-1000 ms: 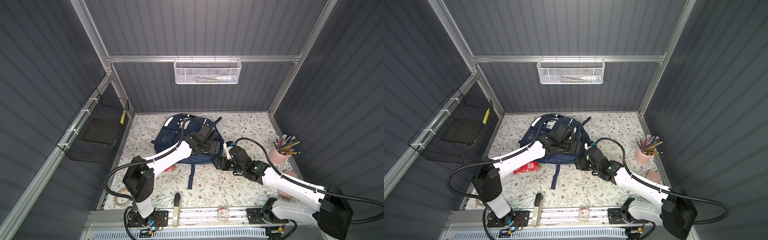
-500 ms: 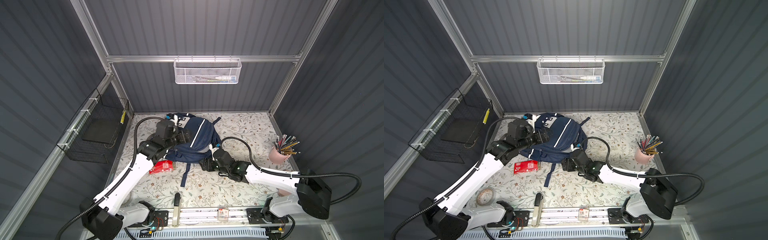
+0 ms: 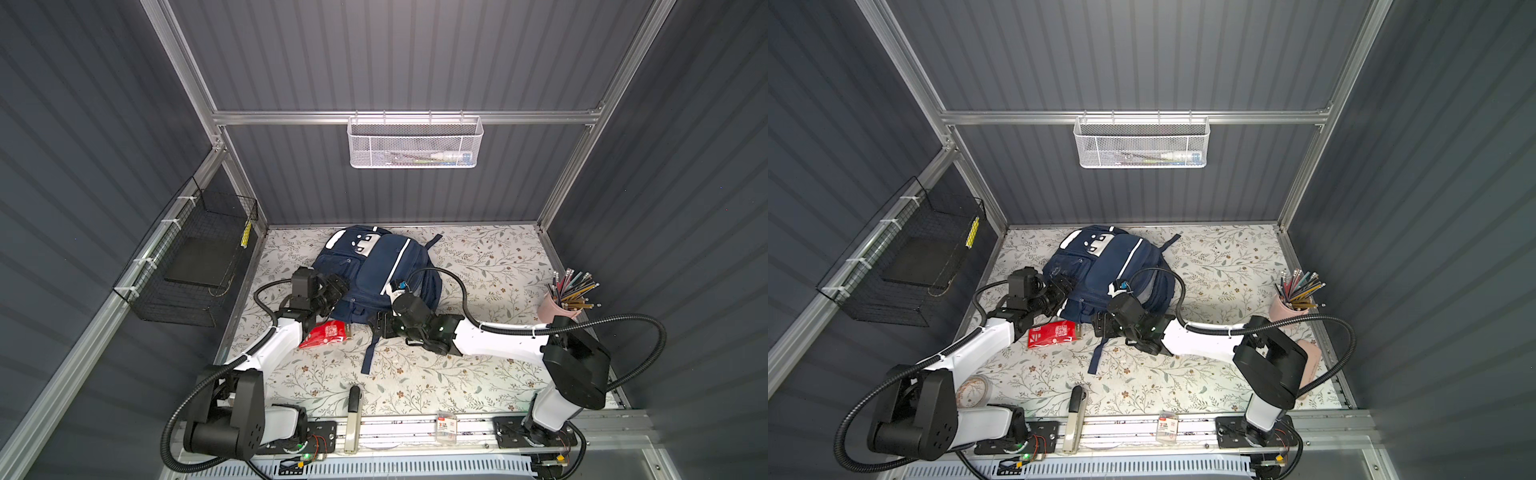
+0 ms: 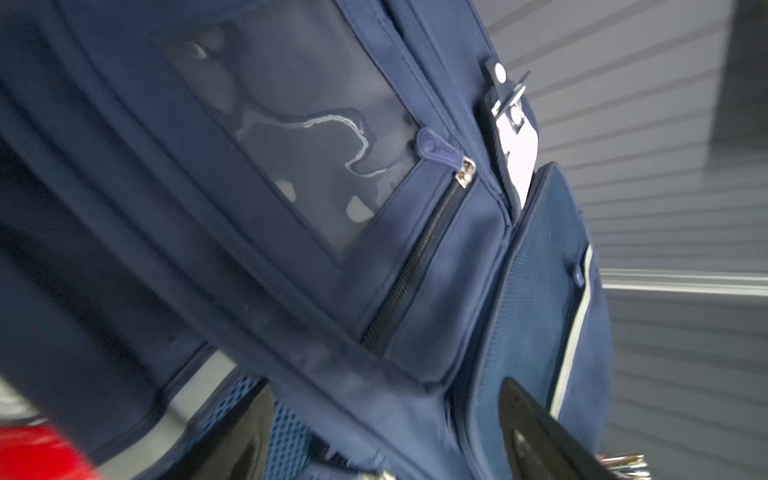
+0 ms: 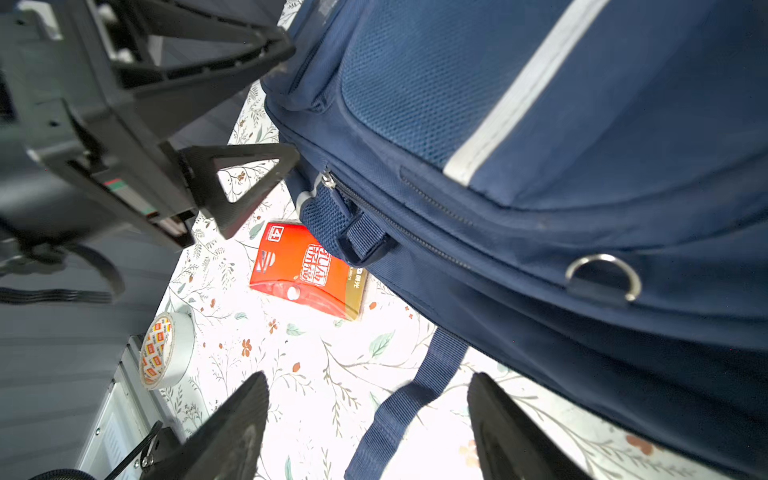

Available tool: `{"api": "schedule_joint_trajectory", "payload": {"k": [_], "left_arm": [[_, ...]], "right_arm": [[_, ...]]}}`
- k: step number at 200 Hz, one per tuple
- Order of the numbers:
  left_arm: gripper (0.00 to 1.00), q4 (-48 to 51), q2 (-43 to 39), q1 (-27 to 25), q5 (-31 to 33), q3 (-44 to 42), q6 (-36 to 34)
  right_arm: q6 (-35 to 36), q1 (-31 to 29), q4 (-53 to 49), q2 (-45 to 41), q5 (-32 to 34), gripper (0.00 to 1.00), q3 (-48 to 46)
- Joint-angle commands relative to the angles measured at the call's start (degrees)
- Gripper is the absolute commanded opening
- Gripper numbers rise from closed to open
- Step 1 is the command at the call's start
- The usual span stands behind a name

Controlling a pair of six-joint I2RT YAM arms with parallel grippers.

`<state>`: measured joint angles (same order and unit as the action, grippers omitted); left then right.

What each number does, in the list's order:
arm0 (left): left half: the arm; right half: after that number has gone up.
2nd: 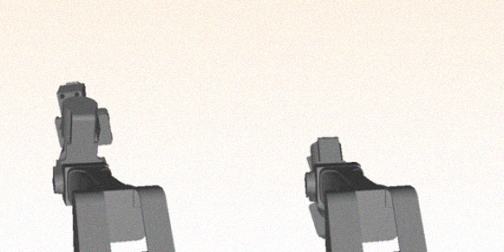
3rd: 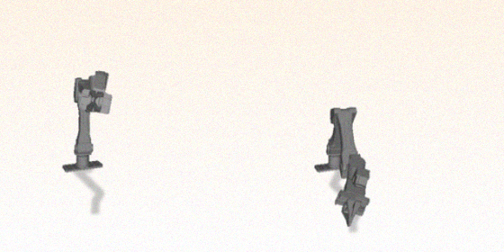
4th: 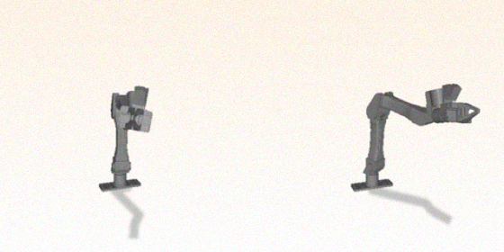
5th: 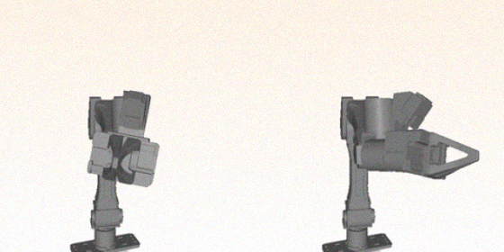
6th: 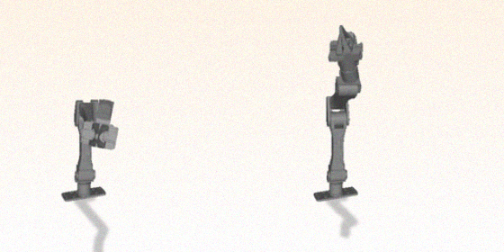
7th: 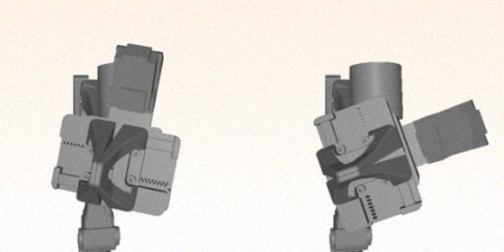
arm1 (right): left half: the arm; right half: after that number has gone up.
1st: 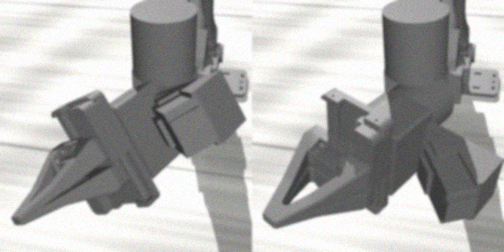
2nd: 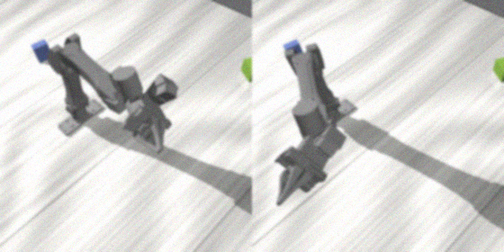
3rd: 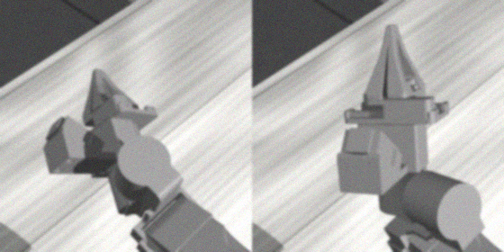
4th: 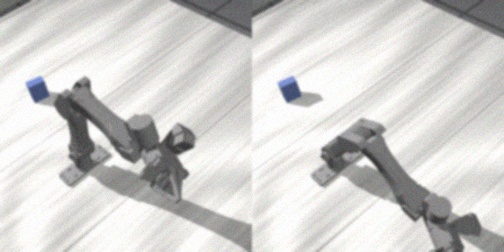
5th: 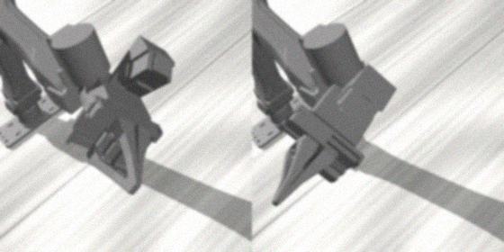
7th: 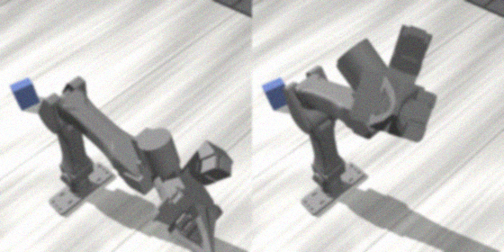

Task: Pack the student bag

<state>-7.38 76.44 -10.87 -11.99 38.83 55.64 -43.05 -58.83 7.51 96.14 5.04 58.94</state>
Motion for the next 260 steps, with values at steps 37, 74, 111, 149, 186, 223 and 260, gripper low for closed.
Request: {"api": "schedule_joint_trajectory", "payload": {"k": [37, 74, 111, 149, 186, 223, 260], "left_arm": [[0.44, -14.86, 7.34, 0.15, -3.16, -2.93, 6.71], [0.12, -17.36, 7.4, -0.2, -4.91, -3.08, 8.76], [0.09, -15.69, 5.29, -2.01, -5.5, -1.9, 9.8], [0.05, -16.66, 4.83, -3.27, -7.3, -2.66, 12.0], [0.04, -14.88, 3.89, -3.72, -9.54, -1.83, 11.7], [0.04, -14.29, 2.91, -3.69, -11.39, -2.13, 12.33], [0.03, -13.86, 3.52, -3.72, -11.96, -2.68, 12.23]], "right_arm": [[3.2, -0.18, 1.81, 1.82, -1.39, 0.75, 2.07], [7.61, -0.22, 5.9, 7.45, -0.67, 0.73, 4.46], [12.63, 0.19, 7.77, 13.62, 1.98, 0.71, 10.52], [15.34, 0.38, 3.73, 17.27, 8.13, 0.71, 16.73], [17.74, 1.69, 3.13, 21.58, 8.88, 0.69, 20.26], [18.79, 3.9, 3.72, 23.79, 9.53, 0.62, 23.32], [22.11, 4.68, 4.36, 24.08, 9.02, 0.24, 24.67]]}}
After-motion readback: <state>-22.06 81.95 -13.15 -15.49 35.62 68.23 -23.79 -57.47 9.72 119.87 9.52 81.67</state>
